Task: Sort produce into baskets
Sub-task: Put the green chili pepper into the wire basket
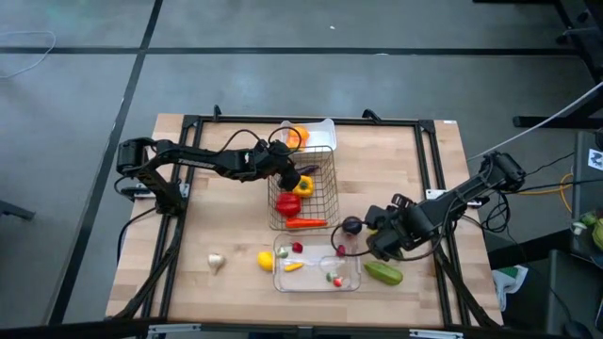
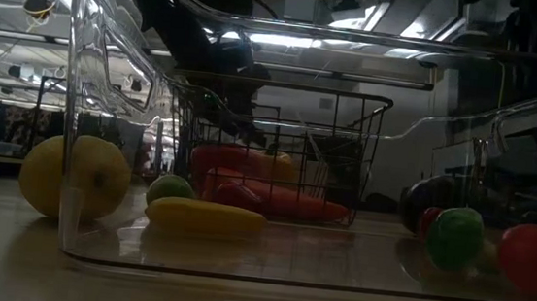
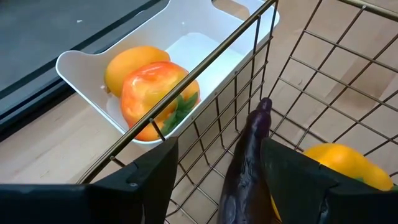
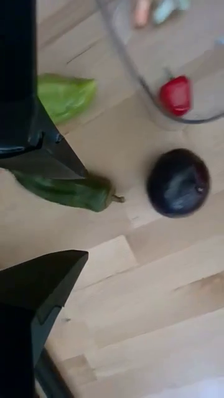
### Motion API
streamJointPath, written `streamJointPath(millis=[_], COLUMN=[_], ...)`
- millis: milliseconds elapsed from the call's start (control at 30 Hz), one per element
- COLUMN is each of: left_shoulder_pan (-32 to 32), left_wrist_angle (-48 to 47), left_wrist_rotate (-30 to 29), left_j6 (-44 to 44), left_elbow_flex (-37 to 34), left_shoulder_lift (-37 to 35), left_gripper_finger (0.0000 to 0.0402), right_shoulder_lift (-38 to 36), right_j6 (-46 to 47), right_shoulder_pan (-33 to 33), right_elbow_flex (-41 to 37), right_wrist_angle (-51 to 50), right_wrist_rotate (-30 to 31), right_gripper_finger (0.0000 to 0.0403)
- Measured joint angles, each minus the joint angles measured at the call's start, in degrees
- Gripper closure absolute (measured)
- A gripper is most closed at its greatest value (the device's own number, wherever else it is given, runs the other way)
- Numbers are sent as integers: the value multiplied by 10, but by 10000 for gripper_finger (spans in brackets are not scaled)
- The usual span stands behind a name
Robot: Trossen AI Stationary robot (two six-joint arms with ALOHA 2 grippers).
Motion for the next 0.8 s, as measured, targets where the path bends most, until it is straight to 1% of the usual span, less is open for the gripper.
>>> streamJointPath(millis=[100, 233, 333, 433, 500, 567, 667, 733, 800], left_shoulder_pan=[0, 0, 0, 0, -1, -1, -1, -1, -1], left_wrist_angle=[0, 0, 0, 0, 0, 0, 0, -1, 0], left_wrist_rotate=[0, 0, 0, 0, 0, 0, 0, 0, 0], left_j6=[0, 0, 0, 0, 0, 0, 0, 0, 0], left_elbow_flex=[0, 0, 0, 0, 0, 0, 0, 0, 0], left_shoulder_lift=[0, 0, 0, 0, 0, 0, 0, 0, 0], left_gripper_finger=[176, 176, 176, 176, 176, 176, 176, 176, 176], right_shoulder_lift=[0, -1, -27, -73, -111, -148, -190, -205, -208], right_j6=[-26, -35, -35, -35, -31, -18, 0, 17, 30], right_shoulder_pan=[0, 0, 0, 0, -1, -1, -1, -1, -1], right_elbow_flex=[0, -3, -47, -127, -188, -244, -308, -338, -357], right_wrist_angle=[-23, -79, -73, -12, 62, 154, 261, 297, 323], right_wrist_rotate=[-17, -19, -24, -63, -85, -94, -94, -93, -75], right_gripper_finger=[205, 205, 205, 205, 205, 205, 205, 205, 205])
